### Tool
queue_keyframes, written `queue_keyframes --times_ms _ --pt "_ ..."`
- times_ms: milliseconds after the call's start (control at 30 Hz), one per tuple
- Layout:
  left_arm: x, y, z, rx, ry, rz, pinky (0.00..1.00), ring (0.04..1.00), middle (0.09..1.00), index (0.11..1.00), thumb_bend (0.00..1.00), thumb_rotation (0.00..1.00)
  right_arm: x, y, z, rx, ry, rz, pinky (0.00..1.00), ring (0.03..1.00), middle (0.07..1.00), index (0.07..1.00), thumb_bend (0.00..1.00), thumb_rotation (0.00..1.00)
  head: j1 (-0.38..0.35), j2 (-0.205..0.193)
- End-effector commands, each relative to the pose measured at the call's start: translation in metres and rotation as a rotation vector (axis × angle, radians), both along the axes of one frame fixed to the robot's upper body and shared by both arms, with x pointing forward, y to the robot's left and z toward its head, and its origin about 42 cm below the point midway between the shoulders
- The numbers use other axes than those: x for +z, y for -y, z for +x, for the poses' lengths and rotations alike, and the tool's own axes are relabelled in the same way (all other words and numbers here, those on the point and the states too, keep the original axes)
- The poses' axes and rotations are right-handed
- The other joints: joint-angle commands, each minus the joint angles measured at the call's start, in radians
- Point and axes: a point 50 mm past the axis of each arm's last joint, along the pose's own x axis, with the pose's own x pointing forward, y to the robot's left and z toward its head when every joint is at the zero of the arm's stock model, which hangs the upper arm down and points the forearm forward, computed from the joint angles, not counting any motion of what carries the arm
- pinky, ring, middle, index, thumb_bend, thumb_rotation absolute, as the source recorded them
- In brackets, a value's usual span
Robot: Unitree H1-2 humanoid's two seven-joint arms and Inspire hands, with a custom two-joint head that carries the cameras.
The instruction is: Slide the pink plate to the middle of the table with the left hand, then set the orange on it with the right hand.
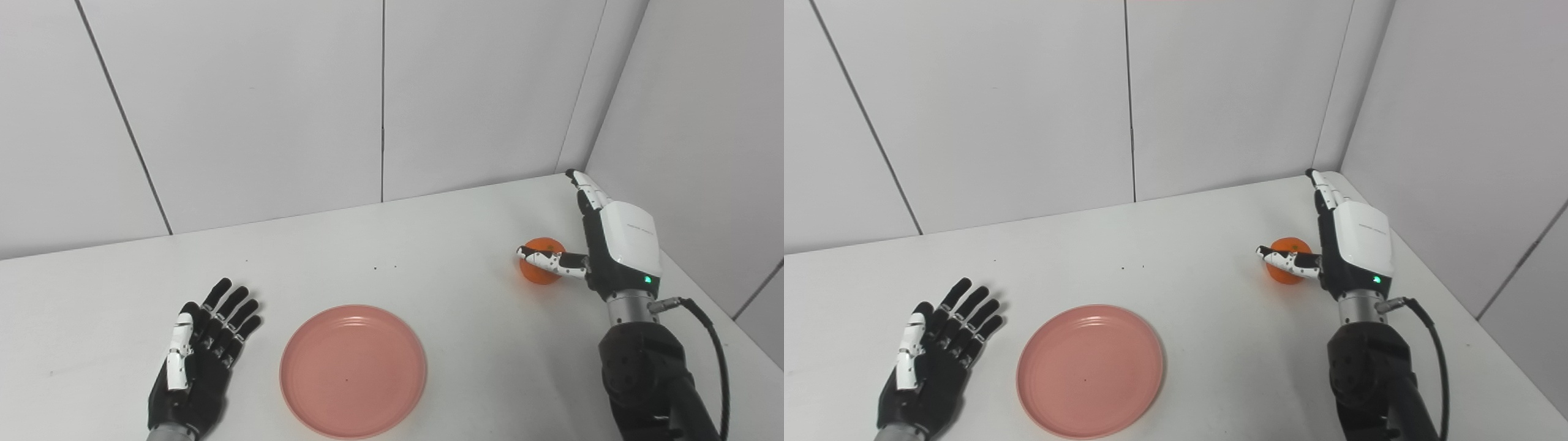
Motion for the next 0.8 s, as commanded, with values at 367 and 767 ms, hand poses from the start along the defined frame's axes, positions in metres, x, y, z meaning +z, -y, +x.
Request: queue_keyframes --times_ms 367,767 --pt "-0.010 -0.009 -0.001 0.011 -0.049 0.007 0.88 0.864 0.871 0.868 0.32 1.00 -0.001 0.015 0.016 -0.045 -0.067 0.018 0.70 0.827 0.879 0.902 0.98 0.46 -0.009 0.011" --pt "-0.008 -0.011 0.000 0.010 -0.049 0.013 0.88 0.861 0.870 0.869 0.32 1.00 -0.013 0.016 0.028 -0.047 -0.136 0.066 0.68 0.806 0.870 0.897 0.98 0.46 -0.006 0.021"
